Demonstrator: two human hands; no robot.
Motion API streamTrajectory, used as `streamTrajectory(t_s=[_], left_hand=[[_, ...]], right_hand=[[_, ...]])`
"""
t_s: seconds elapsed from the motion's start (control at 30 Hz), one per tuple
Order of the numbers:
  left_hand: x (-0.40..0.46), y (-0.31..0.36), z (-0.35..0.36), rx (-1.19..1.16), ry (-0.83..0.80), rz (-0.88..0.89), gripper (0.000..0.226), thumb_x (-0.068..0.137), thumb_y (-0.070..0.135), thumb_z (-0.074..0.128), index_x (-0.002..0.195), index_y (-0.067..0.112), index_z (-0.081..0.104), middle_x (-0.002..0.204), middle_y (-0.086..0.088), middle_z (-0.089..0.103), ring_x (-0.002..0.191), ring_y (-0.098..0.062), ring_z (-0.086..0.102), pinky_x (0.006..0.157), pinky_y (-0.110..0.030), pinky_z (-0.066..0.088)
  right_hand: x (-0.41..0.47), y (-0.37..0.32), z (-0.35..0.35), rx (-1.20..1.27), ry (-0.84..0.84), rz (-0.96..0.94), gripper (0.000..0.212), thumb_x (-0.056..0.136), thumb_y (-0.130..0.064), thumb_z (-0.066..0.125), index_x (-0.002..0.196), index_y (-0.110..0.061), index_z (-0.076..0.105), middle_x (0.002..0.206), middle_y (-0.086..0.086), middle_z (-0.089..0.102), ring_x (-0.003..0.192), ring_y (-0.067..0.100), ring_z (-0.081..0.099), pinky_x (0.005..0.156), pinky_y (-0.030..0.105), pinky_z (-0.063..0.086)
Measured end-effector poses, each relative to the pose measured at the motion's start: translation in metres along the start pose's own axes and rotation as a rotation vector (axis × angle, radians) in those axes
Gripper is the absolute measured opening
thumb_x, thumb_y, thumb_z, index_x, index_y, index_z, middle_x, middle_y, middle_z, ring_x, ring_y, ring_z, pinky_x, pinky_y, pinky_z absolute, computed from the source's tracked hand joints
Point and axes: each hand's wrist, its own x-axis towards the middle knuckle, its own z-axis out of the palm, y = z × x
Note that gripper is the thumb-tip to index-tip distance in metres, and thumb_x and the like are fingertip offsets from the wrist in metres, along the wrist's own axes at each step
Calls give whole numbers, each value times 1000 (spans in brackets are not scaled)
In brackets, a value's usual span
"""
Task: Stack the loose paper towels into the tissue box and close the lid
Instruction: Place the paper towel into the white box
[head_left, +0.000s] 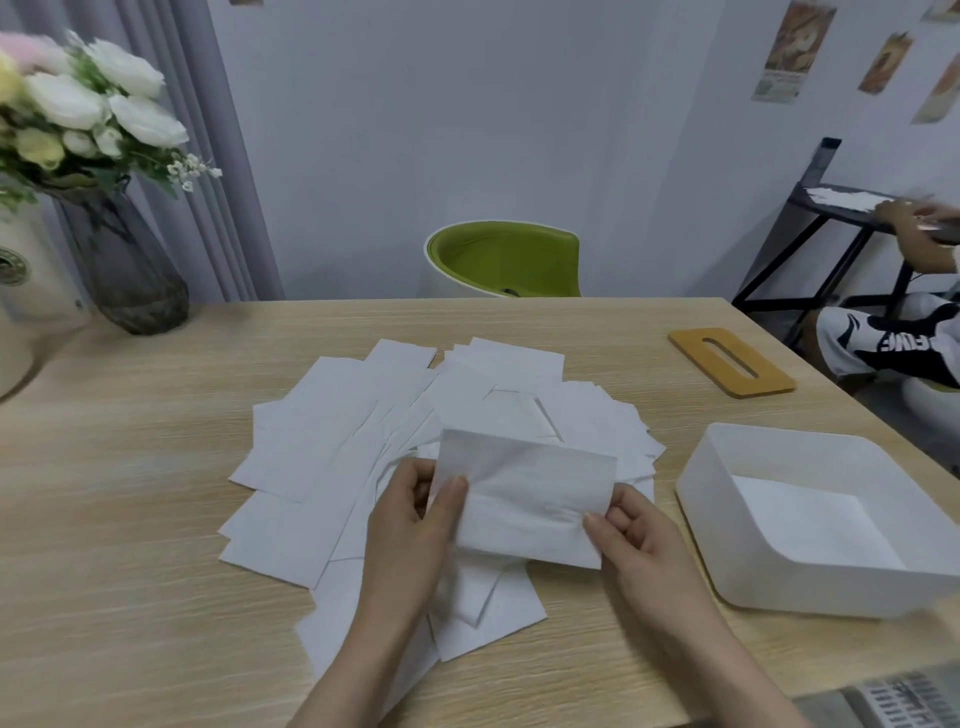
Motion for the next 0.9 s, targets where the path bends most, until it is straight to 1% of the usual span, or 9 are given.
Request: streamTrajectory(t_s=[0.07,0.13,0.27,0.37,0.47,0.6,0.7,0.83,0.9], left_hand=[[-1,7,1,-82,-9,-20,20,80,36,66,96,23,64,73,12,69,69,-4,63,52,-26,48],[-3,13,4,-102,-51,-33,21,87,33,64,106,25,61,66,16,66,61,-3,61,45,-25,46],[-6,23,14,-146,-93,-34,16,100,16,49,112,22,57,69,6,66,50,-18,60,37,-26,39],[-5,33,22,-193,-91,-42,17,101,13,47,111,20,58,70,4,67,46,-18,57,36,-25,37],[-5,42,37,-235,-97,-33,16,99,13,52,108,22,60,70,2,67,46,-16,56,37,-23,36],[-2,52,68,-220,-101,17,26,92,17,61,110,35,60,57,14,47,52,-3,49,44,-17,41],[-3,62,94,-206,-158,51,31,90,18,63,109,43,61,60,13,45,53,-3,45,46,-18,41],[-6,70,126,-225,-264,4,21,89,17,65,93,36,72,68,10,48,50,-5,44,44,-16,37],[-9,74,141,-212,-338,-25,17,88,17,66,88,32,75,68,9,49,48,-5,42,42,-16,34]], right_hand=[[-1,-5,-1,54,34,-7,17,94,2,49,105,-4,61,95,9,75,88,18,71,73,20,53],[-1,-10,-2,77,72,-12,17,94,0,50,106,-5,60,92,7,75,84,16,71,71,19,54],[-5,-27,-3,70,100,-35,18,94,-2,51,108,-10,57,82,4,76,67,13,70,60,18,52],[-9,-41,-11,48,192,-64,19,91,-3,57,106,-15,59,69,6,72,53,12,63,50,15,47],[-12,-51,-30,-20,285,-112,21,88,-9,64,106,-21,61,68,19,56,62,11,54,62,14,43],[-18,-63,-59,-97,362,-223,34,89,-11,64,113,-34,59,66,4,64,62,5,56,66,15,45],[-25,-71,-85,-160,427,-295,27,88,-14,65,104,-36,67,68,-3,57,66,7,50,63,12,44],[-33,-80,-121,-269,491,-280,20,88,-14,64,89,-32,73,85,-4,67,74,5,55,68,22,45],[-36,-81,-139,-341,525,-251,21,88,-10,64,86,-29,73,87,-3,68,72,2,55,69,24,44]])
